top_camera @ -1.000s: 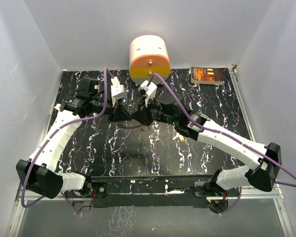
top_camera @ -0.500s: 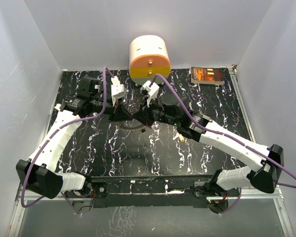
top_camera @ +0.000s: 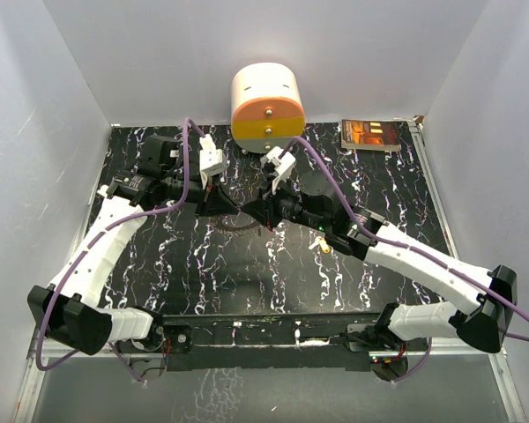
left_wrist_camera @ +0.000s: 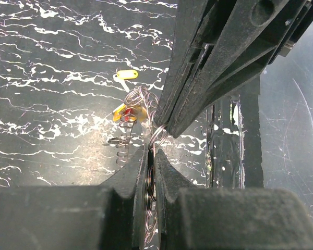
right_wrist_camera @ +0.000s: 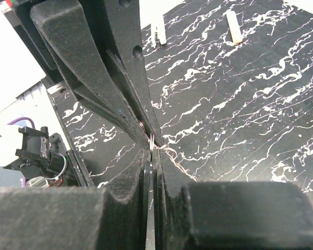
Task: Put the keys on the keyring
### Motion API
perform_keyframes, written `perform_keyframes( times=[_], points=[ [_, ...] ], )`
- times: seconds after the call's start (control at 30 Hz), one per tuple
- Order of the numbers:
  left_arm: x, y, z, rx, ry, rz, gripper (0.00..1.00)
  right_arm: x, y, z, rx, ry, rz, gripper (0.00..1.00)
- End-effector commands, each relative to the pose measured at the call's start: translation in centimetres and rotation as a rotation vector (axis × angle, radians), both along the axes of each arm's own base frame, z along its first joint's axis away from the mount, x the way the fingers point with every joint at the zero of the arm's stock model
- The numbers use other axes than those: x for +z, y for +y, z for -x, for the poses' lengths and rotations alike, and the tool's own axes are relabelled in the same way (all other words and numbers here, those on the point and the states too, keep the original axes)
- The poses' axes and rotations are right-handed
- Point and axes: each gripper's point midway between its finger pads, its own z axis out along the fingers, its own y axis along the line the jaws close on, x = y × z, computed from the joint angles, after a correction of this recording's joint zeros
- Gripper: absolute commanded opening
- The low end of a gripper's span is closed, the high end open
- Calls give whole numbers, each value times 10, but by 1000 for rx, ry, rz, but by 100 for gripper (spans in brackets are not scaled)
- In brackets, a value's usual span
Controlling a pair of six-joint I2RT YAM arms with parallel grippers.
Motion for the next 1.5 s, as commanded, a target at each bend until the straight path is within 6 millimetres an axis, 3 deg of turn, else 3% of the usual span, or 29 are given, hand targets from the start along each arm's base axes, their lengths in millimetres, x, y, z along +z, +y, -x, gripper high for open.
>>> perform_keyframes(
  times=[0.0, 0.43, 0.7, 0.9, 1.0, 1.13, 1.27, 1.37, 1.47],
  points=[
    [22, 4, 1, 14, -68, 17, 0, 36, -7, 2, -25, -71, -104, 8],
    [22, 7, -4, 26, -102, -9, 0, 24, -13, 1, -52, -49, -88, 11],
    [18, 11, -2, 19, -124, -31, 0, 19, -17, 2, -67, -40, -82, 24],
    [11, 16, -3, 28, -149, -72, 0, 16, -43, -11, -211, -35, -51, 26],
    [3, 22, -5, 50, -165, -114, 0, -11, -72, -21, -353, 42, 62, 22],
    [-14, 32, -11, 96, -170, -183, 0, -65, -125, -25, -531, 258, 217, 21],
    [-19, 38, -14, 134, -175, -214, 0, -120, -175, -6, -682, 492, 366, 28],
    [-19, 39, -17, 156, -172, -221, 0, -152, -196, 6, -750, 598, 448, 34],
    [-20, 39, -20, 170, -170, -222, 0, -178, -213, 6, -810, 656, 515, 36]
  ],
)
